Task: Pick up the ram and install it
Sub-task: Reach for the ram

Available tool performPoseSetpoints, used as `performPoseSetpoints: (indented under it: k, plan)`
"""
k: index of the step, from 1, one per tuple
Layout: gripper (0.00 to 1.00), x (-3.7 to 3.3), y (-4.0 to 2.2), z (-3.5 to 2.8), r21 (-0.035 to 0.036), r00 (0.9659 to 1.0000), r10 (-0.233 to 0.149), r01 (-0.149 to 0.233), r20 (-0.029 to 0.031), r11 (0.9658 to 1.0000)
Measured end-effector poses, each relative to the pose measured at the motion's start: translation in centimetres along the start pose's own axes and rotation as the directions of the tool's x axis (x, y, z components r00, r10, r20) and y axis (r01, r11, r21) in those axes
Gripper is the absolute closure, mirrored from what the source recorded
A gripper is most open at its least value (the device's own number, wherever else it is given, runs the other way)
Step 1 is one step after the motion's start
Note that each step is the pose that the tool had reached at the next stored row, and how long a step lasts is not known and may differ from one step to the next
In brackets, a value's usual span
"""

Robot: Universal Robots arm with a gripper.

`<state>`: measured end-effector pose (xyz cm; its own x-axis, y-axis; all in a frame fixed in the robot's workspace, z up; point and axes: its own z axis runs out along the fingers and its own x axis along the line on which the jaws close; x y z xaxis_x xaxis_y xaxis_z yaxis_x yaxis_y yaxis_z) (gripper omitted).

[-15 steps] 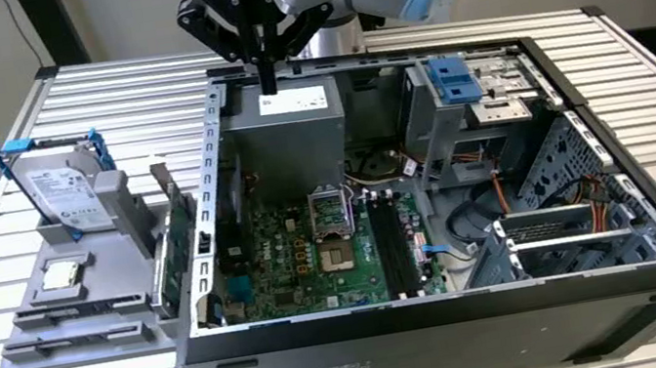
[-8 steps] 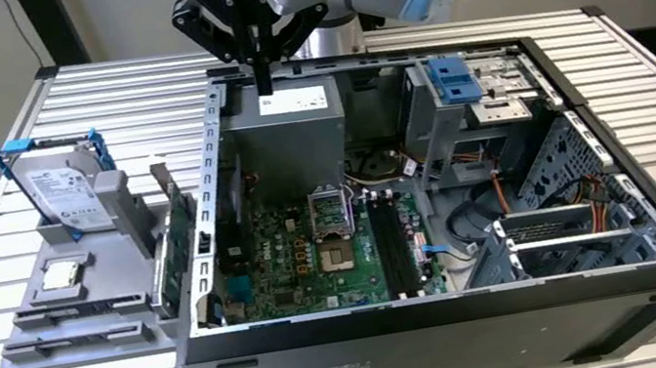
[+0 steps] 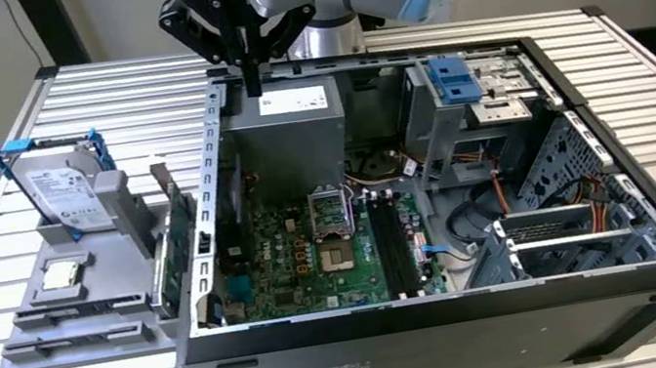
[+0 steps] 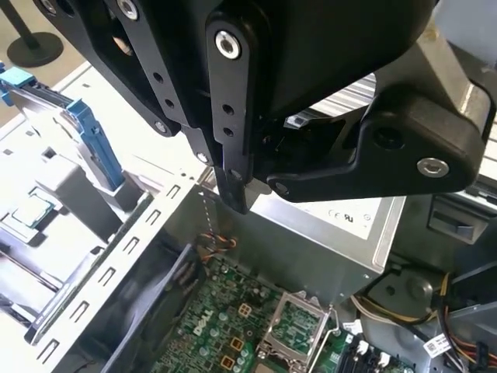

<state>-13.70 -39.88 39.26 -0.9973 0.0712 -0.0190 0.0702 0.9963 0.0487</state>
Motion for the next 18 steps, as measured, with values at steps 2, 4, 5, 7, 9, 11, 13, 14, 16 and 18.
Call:
performPoseSetpoints:
  k: [2, 4, 5, 7, 9, 11, 13, 14, 16, 18]
  plan:
    - [1.00, 0.27, -0.02, 0.00, -0.0001, 1.0000, 0.000, 0.000, 0.0000, 1.0000]
    - [1.00, 0.54, -0.04, -0.02, 0.0001, 1.0000, 0.000, 0.000, -0.0001, 1.0000]
    - [1.00, 0.67, -0.05, -0.01, 0.0000, 1.0000, 0.000, 0.000, 0.0000, 1.0000]
    - [1.00, 0.96, -0.07, -0.02, -0.0001, 1.0000, 0.000, 0.000, 0.0000, 1.0000]
    - [1.00, 1.29, -0.09, -0.03, 0.0000, 1.0000, 0.000, 0.000, -0.0001, 1.0000]
    - [1.00, 1.64, -0.12, -0.04, 0.0000, 1.0000, 0.000, 0.000, 0.0000, 1.0000]
    - [1.00, 2.01, -0.14, -0.05, 0.0000, 1.0000, 0.000, 0.000, 0.0000, 1.0000]
    - [1.00, 2.20, -0.16, -0.05, 0.0000, 1.0000, 0.000, 0.000, 0.0000, 1.0000]
    - [1.00, 2.61, -0.19, -0.06, 0.0000, 1.0000, 0.000, 0.000, -0.0001, 1.0000]
    - [1.00, 3.03, -0.21, -0.07, 0.0000, 1.0000, 0.000, 0.000, -0.0001, 1.0000]
